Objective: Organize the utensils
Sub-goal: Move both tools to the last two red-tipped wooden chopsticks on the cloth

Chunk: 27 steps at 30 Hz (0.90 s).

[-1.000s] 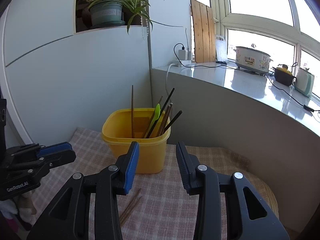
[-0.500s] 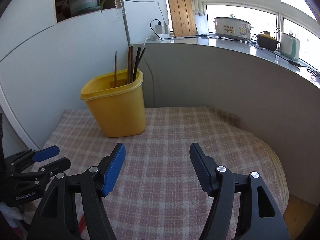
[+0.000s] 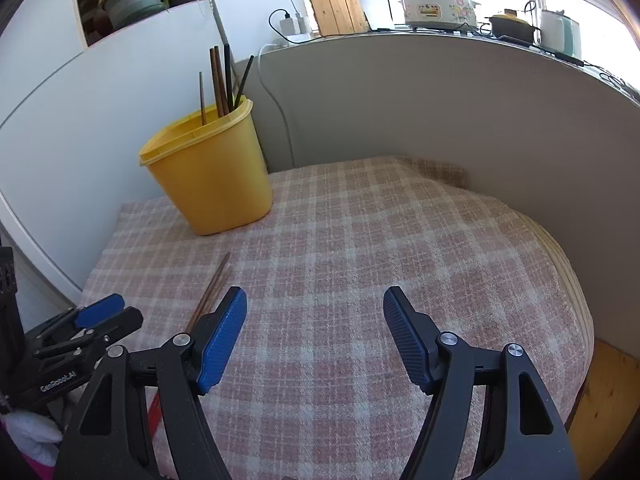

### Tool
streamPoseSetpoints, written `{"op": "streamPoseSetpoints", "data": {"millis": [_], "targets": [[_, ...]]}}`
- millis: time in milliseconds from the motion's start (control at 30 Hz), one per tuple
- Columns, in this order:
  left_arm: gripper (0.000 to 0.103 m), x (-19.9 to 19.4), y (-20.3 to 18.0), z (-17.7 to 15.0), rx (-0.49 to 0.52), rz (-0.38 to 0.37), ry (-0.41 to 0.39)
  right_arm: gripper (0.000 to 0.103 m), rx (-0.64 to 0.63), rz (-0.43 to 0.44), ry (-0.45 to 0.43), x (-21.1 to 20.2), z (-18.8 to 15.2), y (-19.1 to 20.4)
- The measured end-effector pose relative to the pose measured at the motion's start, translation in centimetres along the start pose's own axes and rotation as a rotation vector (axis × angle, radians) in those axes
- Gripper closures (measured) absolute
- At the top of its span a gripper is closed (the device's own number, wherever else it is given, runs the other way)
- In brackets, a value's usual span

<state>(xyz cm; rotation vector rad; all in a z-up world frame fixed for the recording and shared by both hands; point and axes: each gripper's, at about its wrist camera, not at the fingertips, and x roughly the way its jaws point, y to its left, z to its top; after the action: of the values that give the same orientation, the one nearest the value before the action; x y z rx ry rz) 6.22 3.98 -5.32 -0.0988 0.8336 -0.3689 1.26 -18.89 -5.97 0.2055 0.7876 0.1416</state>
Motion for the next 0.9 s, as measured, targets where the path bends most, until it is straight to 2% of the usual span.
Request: {"op": "streamPoseSetpoints", "data": {"millis": [267, 433, 567, 667, 767, 900], "targets": [[0.048, 1.8, 0.5, -0.4, -0.006, -0.021, 0.057, 0.033, 0.006, 0.022, 0.025, 0.4, -0.5, 0.1], [0.065, 2.9, 0.8, -0.3, 0.018, -0.019, 0.094, 0.033, 0.023, 0.024, 0.04, 0.6, -0.7, 0.0], [0.074, 4.1, 0.4, -0.1, 0.046, -0.035, 0.128, 0.033, 0.044, 0.03, 0.058, 1.0, -0.7, -0.2], [0.076, 5.1, -0.2, 0.2, 0.082, -0.024, 0.15, 0.033, 0.049, 0.034, 0.064, 1.1, -0.8, -0.2], [0.084, 6.1, -0.9, 0.6, 0.13, -0.008, 0.18, 0.033, 0.048, 0.043, 0.074, 1.3, -0.9, 0.1], [0.085, 7.3, -1.4, 1.0, 0.177, 0.002, 0.217, 0.033, 0.042, 0.057, 0.081, 1.5, -1.0, 0.6]]}}
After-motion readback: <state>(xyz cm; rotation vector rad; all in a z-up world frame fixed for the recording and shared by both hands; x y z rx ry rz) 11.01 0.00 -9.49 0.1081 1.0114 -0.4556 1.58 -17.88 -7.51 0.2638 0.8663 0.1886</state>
